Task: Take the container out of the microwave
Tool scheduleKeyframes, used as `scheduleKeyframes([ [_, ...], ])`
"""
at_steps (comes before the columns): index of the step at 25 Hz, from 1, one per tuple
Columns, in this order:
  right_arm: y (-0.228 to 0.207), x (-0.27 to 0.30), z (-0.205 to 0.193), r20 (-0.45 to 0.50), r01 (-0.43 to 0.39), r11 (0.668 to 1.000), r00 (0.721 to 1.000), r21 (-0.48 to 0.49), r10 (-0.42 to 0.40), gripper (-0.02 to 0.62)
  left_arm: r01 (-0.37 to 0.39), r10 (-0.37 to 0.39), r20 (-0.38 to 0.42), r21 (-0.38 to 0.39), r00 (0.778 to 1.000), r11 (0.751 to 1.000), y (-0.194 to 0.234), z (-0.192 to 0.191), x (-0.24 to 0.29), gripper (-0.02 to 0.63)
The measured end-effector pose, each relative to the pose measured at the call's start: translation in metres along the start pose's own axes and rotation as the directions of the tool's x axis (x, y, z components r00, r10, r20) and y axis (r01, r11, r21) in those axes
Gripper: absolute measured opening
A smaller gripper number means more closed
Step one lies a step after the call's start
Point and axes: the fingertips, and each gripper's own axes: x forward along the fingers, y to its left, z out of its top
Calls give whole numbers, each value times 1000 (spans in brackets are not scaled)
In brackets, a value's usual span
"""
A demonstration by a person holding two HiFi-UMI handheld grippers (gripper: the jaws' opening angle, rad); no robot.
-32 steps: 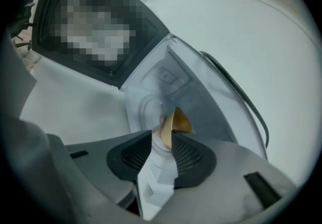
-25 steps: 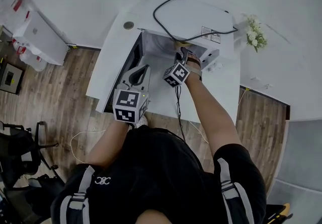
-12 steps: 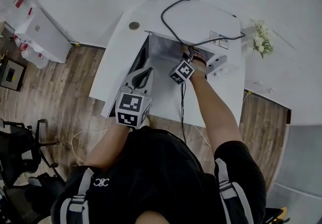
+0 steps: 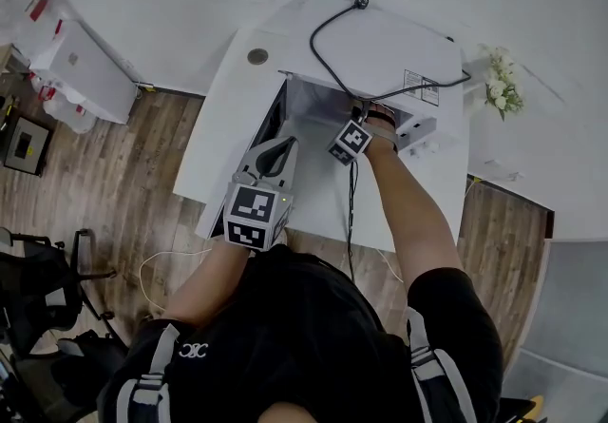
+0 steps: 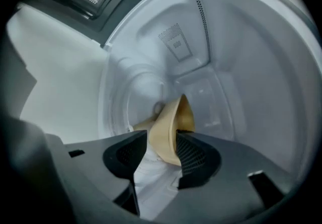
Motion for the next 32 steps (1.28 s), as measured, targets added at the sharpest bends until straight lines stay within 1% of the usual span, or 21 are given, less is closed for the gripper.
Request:
scheduleKeyframes([
  [2,1,2,1,-1,-3,999,1000,-37,3,190,-1,1,6,1,1000,1000,0,0,0,14],
  [4,1,3,1,3,2,999,1000,-54,-2,163,-3,3,6,-1,1000,1000,0,-1,0,14],
  [6,-3,4,3,9,10,998,1000,-59,-9,119,-4,4,4,-2,1000,1000,0,-3,0,13],
  [8,-4,4,3,5,-7,998,1000,-58,8,110,-7,7,5,-1,1000,1000,0,-3,0,13],
  [11,-3,0,0,-9,-32,997,999,-69,31,104,-7,7,9,2,1000,1000,-4,-2,-1,13],
  [19,1,-15,-3,11,-78,996,997,-52,78,89,0,-1,22,7,1000,1000,-17,0,-6,14],
  [24,0,-27,-6,27,-89,995,996,-50,90,86,2,-2,23,5,1000,1000,-24,0,-10,13],
  [29,5,-44,-8,42,-136,990,990,-22,137,78,1,-1,27,-1,1000,1000,-29,-1,-14,14],
  [32,9,-52,-9,60,-134,990,989,-32,136,78,1,-1,33,-2,999,1000,-32,-1,-17,13],
])
